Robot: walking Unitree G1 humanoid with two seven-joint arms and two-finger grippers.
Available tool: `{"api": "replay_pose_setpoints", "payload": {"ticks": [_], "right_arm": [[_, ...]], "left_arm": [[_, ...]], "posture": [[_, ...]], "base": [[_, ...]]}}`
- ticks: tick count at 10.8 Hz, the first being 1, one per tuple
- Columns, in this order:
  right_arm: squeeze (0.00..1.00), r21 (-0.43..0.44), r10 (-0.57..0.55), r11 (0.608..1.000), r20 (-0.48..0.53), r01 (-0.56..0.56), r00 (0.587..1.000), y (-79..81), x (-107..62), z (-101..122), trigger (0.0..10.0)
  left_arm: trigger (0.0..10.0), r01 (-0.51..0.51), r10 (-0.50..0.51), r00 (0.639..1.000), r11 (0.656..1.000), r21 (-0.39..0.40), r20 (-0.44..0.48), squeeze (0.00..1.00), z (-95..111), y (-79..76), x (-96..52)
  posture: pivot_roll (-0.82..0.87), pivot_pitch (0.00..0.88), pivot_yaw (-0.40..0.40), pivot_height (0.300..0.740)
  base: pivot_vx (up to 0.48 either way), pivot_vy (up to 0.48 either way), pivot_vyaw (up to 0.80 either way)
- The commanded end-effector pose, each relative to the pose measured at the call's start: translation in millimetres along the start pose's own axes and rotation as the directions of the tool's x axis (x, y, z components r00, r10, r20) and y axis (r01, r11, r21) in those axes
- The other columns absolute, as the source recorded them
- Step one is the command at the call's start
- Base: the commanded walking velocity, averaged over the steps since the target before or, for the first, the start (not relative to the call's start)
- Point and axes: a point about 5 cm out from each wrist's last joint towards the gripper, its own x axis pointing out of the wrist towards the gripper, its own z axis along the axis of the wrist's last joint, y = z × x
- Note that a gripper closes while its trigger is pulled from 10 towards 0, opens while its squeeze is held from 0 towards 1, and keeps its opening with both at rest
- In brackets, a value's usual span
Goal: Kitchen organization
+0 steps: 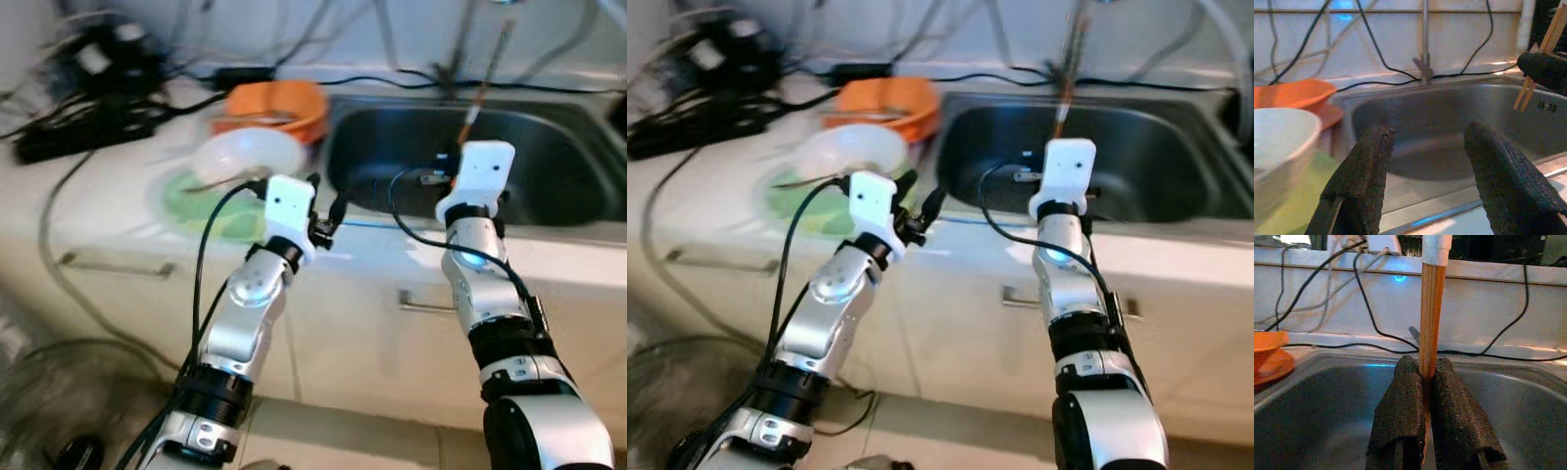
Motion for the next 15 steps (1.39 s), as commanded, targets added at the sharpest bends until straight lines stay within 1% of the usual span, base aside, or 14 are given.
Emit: {"api": "replay_pose_setpoints", "payload": {"ticks": [1,2,4,6,9,12,15], "right_arm": [[0.0,0.004,0.002,1.0,0.012,-0.002,1.0,1.3,2.0,3.4,10.0],[0.0,0.005,0.002,1.0,0.012,-0.002,1.0,1.6,2.2,3.6,10.0],[0.0,0.004,-0.004,1.0,-0.015,0.004,1.0,3.1,2.4,-0.2,10.0],[0.0,-0.021,-0.004,1.0,-0.008,0.004,1.0,2.8,2.4,0.2,10.0],[0.0,-0.008,-0.003,1.0,-0.005,0.003,1.0,4.6,3.3,1.1,10.0],[0.0,-0.011,-0.009,1.0,-0.007,0.009,1.0,3.0,2.6,0.2,10.0],[0.0,-0.012,-0.012,1.0,-0.005,0.012,1.0,2.9,2.7,0.2,10.0]], "left_arm": [[10.0,0.005,-0.005,1.0,1.0,0.015,-0.009,0.0,-0.8,1.6,-0.4],[10.0,0.006,-0.005,1.0,1.0,0.017,-0.008,0.0,-0.6,1.6,-0.5],[10.0,0.012,-0.011,1.0,1.0,0.027,-0.015,0.0,-1.4,1.1,-0.9],[10.0,0.011,-0.011,1.0,1.0,0.027,-0.016,0.0,-1.3,1.5,-1.1],[10.0,0.005,-0.005,1.0,1.0,0.031,-0.012,0.0,0.4,3.4,-0.9],[10.0,0.008,-0.008,1.0,1.0,0.03,-0.01,0.0,0.2,2.1,-0.5],[10.0,0.011,-0.011,1.0,1.0,0.025,-0.001,0.0,1.2,1.4,-0.4]], "posture": [[0.08,0.0,0.055,0.74],[0.09,0.0,0.054,0.74],[0.09,0.0,0.054,0.74],[0.09,0.0,0.05,0.74],[0.1,0.0,0.05,0.74],[0.09,0.0,0.051,0.74],[0.09,0.0,0.053,0.74]], "base": [[0.0,0.0,0.0],[0.251,0.0,0.0],[0.332,0.0,-0.68],[0.326,0.0,0.0],[0.33,0.0,0.0],[0.31,0.0,0.0],[0.0,0.0,0.0]]}}
